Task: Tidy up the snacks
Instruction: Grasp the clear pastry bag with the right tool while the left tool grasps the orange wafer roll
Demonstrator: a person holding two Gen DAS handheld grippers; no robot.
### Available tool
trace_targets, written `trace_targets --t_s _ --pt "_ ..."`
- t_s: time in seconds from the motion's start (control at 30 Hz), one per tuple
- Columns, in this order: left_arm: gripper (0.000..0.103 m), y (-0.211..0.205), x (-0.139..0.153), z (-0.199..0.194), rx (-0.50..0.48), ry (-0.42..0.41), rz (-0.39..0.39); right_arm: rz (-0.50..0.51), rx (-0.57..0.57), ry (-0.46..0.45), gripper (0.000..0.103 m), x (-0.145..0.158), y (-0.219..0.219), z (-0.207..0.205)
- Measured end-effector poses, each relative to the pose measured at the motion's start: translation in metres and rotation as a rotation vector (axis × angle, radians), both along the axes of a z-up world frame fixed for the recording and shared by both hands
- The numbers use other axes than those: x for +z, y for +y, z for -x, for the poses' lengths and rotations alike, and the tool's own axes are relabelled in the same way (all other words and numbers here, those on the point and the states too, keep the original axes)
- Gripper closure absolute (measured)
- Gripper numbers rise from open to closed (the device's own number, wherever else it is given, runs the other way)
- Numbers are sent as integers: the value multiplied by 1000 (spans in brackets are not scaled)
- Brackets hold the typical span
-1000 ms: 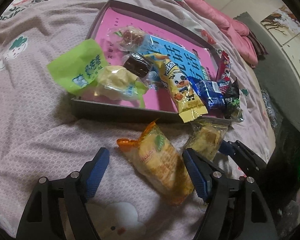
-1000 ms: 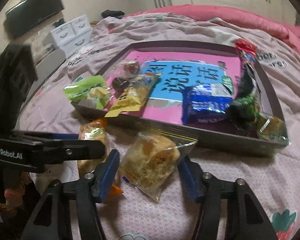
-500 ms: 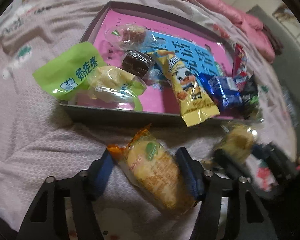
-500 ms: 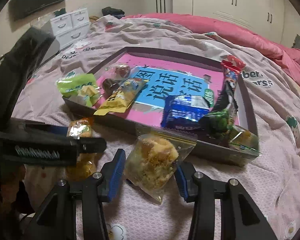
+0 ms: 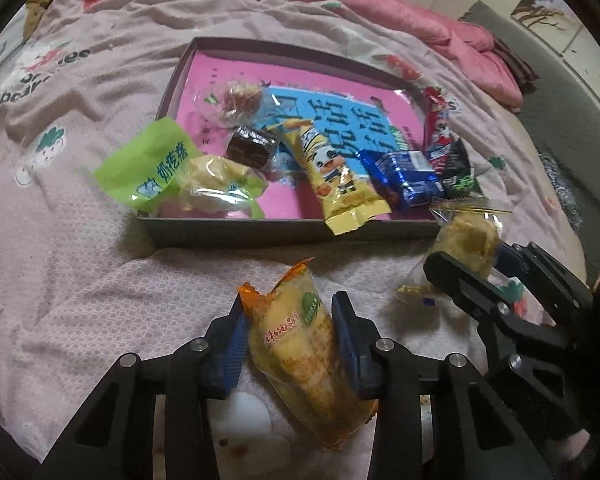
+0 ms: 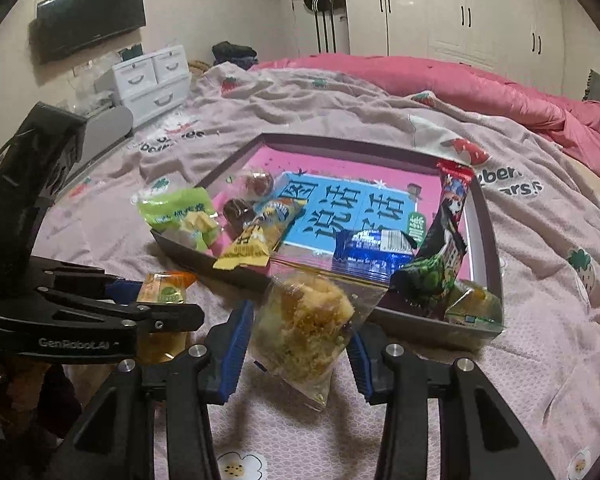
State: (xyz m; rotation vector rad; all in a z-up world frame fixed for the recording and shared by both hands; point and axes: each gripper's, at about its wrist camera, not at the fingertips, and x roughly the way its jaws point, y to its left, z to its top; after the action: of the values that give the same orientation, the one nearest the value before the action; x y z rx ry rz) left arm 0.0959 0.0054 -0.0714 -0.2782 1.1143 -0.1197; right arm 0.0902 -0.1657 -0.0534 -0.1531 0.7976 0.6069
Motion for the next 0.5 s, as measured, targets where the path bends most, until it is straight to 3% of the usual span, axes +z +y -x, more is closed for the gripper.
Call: trace_targets --t_s 0.5 --pt "62 28 64 10 61 -244 -31 -96 -31 -57 58 20 -14 -5"
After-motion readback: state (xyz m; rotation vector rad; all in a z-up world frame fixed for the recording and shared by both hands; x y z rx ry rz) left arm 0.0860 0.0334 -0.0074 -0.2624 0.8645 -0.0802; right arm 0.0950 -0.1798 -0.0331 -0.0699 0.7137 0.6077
